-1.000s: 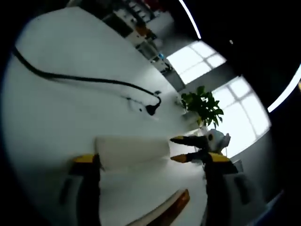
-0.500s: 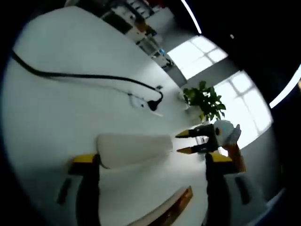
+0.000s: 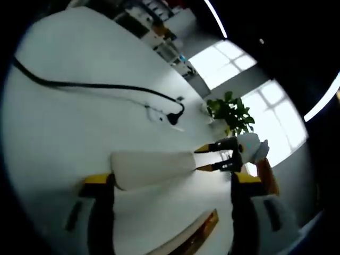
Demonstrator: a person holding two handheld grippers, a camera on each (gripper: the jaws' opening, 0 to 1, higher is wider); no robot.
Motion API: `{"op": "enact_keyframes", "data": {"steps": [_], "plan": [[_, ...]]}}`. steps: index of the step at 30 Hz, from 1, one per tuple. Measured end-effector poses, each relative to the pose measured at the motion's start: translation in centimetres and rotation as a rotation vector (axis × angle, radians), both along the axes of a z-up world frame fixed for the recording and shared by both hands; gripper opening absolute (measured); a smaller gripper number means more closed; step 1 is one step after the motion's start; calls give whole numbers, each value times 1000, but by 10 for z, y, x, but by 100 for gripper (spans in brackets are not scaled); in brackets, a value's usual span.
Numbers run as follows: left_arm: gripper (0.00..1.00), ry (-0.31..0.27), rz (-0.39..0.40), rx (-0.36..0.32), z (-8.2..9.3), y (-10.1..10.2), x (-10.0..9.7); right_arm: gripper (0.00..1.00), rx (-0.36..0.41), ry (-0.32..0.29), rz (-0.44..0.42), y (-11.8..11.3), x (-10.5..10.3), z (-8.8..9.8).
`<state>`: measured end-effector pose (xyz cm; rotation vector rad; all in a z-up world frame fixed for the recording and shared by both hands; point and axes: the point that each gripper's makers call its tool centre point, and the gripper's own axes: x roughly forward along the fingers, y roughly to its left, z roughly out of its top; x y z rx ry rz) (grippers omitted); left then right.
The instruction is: Arrange the utensils inside the cutlery case until each visible utensil rests in its matching compartment.
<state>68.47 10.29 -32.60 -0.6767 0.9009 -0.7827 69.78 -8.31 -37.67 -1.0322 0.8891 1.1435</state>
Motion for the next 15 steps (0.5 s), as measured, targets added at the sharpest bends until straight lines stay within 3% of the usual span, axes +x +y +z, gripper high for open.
{"op": "enact_keyframes", "data": {"steps": [4,15], "plan": [[96,2,1,-7,0,1,3,25,-15,6,98,3,-5,-2],[98,14,6,-37,2,3,11,25,-51,32,88,4,-5,-4]]}}
